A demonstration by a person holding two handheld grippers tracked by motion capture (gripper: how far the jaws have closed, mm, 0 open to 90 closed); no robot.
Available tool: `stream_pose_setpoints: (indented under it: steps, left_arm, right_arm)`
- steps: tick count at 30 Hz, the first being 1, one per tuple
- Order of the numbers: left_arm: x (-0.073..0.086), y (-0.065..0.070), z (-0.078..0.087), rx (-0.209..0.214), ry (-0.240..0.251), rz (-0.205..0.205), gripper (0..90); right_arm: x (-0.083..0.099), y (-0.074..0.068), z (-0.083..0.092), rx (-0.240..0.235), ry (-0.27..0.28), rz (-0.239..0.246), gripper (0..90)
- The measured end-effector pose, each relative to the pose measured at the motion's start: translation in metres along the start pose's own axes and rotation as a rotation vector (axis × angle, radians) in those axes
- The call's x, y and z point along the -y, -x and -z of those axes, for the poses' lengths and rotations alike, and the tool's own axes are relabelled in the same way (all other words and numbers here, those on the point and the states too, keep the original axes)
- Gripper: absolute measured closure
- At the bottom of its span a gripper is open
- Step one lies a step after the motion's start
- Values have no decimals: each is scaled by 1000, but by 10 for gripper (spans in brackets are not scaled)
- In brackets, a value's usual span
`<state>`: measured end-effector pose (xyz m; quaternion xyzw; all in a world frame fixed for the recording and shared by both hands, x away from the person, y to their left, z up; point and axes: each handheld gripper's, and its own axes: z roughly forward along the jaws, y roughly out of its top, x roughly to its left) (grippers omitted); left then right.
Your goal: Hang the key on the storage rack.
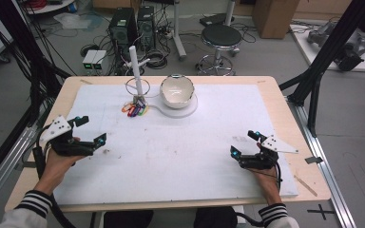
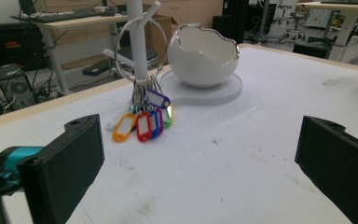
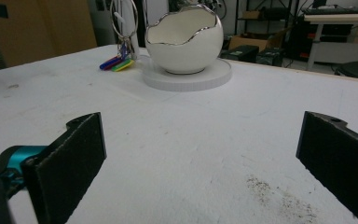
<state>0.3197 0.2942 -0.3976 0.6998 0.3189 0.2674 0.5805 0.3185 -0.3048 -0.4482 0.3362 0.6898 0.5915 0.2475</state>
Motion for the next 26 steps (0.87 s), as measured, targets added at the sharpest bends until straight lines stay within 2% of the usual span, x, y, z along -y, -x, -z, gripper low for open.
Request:
stream_pose_setpoints:
  steps: [2,5,7,12,16,19,26]
  left_arm:
    - [10,4,3,-11,2,1,17]
    - [24,9,8,-27,39,23,17]
    - [31,10,10,-37,51,19,17]
    - [45,18,15,-44,56,-3,17]
    - [55,22,16,-40,46,6,17]
    - [56,23,19,-56,78,-7,17]
    - [59,23,24,-74,143,10,17]
  right_arm:
    - [0,0,0,-3,-1,-1,9]
    - [0,-1,0,-1,2,8,9]
    - [0,-1,1,-2,4,6,9]
    - [0,-2,1,-2,6,12,9]
    - [1,-2,1,-4,9,21,9]
    - [1,-3,1,-4,5,22,10]
    - [1,-3,2,7,15,30,10]
